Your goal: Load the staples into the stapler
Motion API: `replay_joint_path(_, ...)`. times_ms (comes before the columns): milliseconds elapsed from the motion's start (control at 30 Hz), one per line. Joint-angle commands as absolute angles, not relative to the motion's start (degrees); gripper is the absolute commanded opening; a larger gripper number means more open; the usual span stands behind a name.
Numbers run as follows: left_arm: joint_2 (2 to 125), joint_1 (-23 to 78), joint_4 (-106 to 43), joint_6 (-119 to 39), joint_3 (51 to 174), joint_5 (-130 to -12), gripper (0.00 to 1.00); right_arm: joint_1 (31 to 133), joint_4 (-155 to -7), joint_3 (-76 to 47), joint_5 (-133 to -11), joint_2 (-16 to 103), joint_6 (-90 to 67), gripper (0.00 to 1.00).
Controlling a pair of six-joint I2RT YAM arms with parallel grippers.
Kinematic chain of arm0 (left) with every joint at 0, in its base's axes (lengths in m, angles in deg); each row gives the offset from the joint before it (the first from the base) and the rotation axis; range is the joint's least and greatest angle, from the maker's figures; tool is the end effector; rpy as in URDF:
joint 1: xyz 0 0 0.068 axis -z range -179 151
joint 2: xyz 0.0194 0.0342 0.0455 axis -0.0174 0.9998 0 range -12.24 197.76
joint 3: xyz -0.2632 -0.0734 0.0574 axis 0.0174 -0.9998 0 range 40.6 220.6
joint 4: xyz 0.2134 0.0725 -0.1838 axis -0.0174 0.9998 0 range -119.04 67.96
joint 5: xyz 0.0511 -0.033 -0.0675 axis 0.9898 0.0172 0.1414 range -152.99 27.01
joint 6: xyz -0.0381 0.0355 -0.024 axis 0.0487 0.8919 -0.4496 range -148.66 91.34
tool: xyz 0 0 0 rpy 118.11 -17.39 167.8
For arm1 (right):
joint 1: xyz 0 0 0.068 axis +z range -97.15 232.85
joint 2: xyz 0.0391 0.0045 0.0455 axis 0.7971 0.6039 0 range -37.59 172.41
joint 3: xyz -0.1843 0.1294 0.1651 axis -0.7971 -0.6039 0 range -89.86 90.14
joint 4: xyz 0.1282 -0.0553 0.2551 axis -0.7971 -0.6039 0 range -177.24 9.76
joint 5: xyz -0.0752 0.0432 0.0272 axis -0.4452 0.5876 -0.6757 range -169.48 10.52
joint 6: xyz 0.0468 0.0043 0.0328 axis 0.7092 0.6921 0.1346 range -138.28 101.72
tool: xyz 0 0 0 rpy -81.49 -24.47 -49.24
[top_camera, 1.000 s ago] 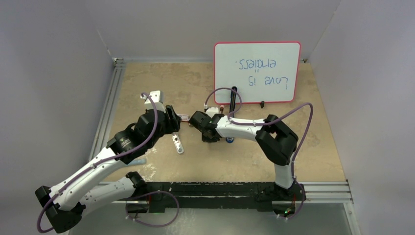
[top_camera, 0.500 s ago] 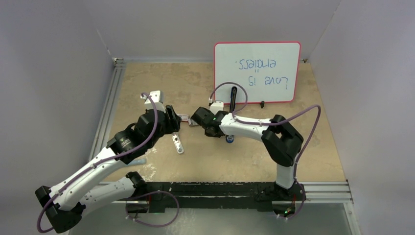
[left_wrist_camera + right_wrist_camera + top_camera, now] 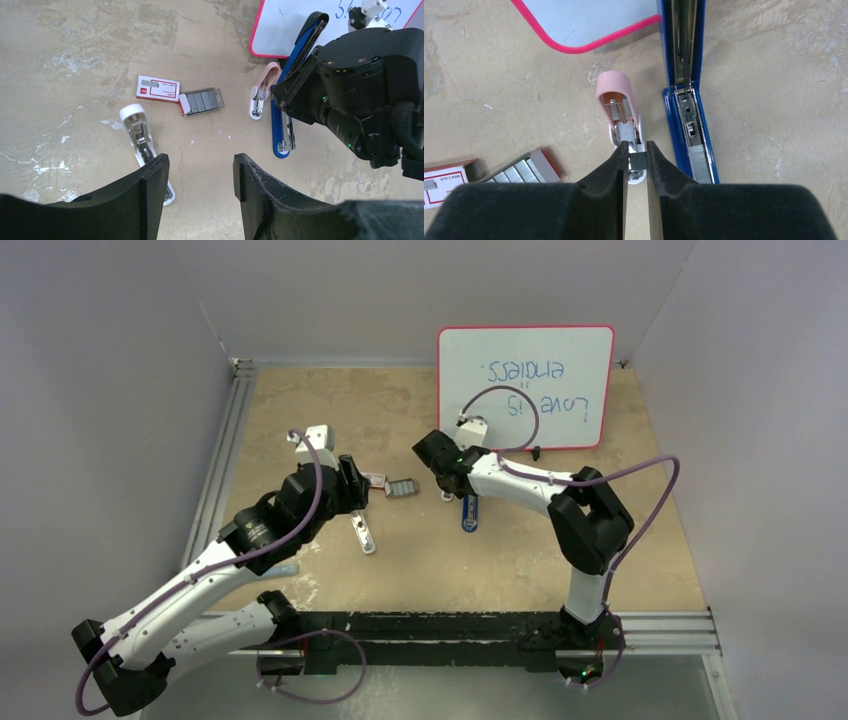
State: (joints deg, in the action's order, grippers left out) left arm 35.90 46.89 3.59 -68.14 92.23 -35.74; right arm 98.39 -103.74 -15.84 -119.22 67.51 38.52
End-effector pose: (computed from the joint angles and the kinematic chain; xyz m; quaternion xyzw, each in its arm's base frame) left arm 0.1577 -0.1361 0.3382 -0.0723 0.8433 -0.1845 0.4996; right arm 0.3119 0.2809 0.1979 0.1908 0.8814 0.0198 0.4316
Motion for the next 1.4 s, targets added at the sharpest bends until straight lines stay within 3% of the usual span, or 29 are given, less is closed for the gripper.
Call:
replay_joint_path(0, 35.24, 46.96, 1.54, -68.72, 92.01, -34.92, 0.50, 98.72, -101.68, -13.51, -122.43, 68.94, 39.60, 0.19)
replay_joint_path(1367, 35.39, 46.96, 1.89, -68.83, 92.05, -34.60, 0.50, 98.72, -100.48, -13.05, -119.23, 71.34, 39.19, 0.19)
